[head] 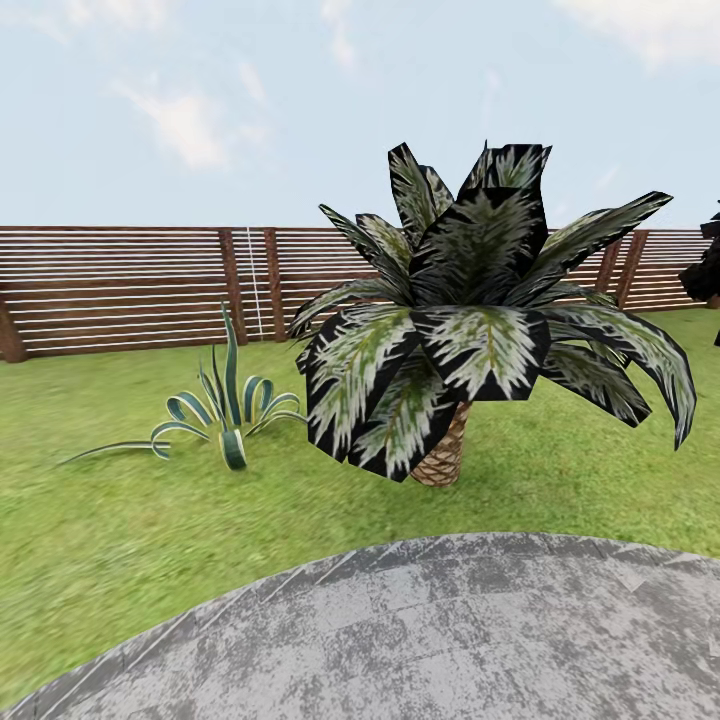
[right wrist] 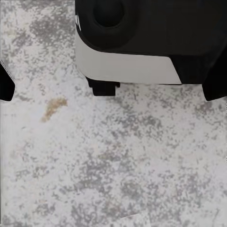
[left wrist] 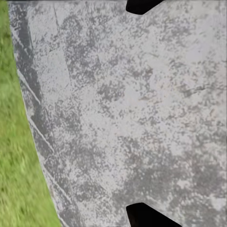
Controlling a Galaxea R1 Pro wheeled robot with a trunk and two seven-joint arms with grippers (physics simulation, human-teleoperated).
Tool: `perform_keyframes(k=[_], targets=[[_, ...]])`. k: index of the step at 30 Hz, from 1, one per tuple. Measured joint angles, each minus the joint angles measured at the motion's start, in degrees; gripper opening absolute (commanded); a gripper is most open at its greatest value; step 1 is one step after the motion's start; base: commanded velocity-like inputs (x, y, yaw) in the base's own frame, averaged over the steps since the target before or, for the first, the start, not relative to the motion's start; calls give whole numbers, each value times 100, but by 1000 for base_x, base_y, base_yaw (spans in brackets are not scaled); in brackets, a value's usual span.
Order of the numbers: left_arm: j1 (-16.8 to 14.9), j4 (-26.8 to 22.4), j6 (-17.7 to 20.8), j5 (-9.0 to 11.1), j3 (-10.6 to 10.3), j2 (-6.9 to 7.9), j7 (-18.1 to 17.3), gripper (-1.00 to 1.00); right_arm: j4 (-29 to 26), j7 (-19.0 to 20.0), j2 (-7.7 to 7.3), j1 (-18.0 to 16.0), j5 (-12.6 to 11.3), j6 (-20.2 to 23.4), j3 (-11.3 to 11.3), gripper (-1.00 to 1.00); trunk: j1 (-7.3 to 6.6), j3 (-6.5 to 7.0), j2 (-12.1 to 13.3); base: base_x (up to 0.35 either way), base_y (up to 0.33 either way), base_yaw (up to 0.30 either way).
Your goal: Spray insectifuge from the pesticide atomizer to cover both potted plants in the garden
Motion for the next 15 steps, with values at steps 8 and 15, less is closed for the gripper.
perform_keyframes(k=[8,15], targets=[[-495,10,-72,8,5,12,-7,100,-75,6,-2,-1,5,0,0,100,0,0,0,0,0,0],[-534,11,-76,10,14,23,-8,100,-81,8,-3,-1,4,0,0,100,0,0,0,0,0,0]])
